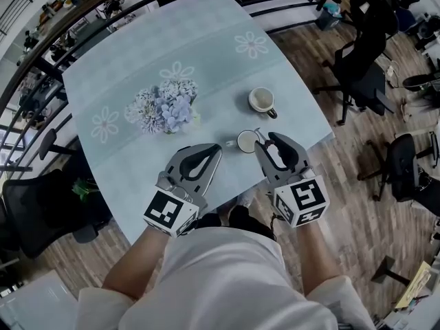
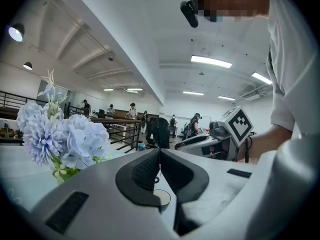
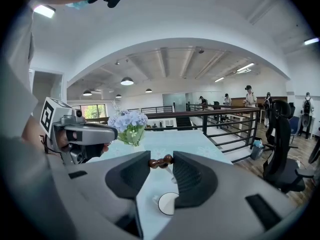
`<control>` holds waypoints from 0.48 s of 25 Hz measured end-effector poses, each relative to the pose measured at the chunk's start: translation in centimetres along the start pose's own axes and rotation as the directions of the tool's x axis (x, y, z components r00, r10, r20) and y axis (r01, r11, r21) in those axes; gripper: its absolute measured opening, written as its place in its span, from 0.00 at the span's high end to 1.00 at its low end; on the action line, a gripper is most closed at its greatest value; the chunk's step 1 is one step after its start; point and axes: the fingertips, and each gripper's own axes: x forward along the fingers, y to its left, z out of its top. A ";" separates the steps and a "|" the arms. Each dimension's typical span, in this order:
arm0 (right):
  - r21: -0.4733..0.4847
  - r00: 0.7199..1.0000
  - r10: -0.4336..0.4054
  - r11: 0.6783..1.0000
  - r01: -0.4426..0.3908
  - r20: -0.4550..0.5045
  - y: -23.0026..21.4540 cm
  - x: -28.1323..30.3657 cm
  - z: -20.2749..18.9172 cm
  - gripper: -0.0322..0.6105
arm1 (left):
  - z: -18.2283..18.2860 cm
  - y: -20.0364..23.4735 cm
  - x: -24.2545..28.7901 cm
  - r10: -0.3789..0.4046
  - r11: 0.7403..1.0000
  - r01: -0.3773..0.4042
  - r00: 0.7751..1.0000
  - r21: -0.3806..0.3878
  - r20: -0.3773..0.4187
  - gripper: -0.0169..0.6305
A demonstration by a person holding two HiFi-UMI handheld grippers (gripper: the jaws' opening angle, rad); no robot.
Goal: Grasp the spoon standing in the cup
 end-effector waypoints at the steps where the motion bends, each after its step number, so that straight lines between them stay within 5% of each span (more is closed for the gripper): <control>1: 0.000 1.000 -0.002 1.000 0.002 0.005 0.0 -0.1 0.2 0.71 | 0.2 0.0 0.0 0.000 1.000 0.000 1.000 0.002 0.002 0.94; 12: -0.005 0.999 0.013 1.000 -0.013 0.041 0.5 -1.0 1.1 0.71 | 1.1 -0.7 -0.5 -0.001 1.000 0.001 1.000 0.020 0.009 0.94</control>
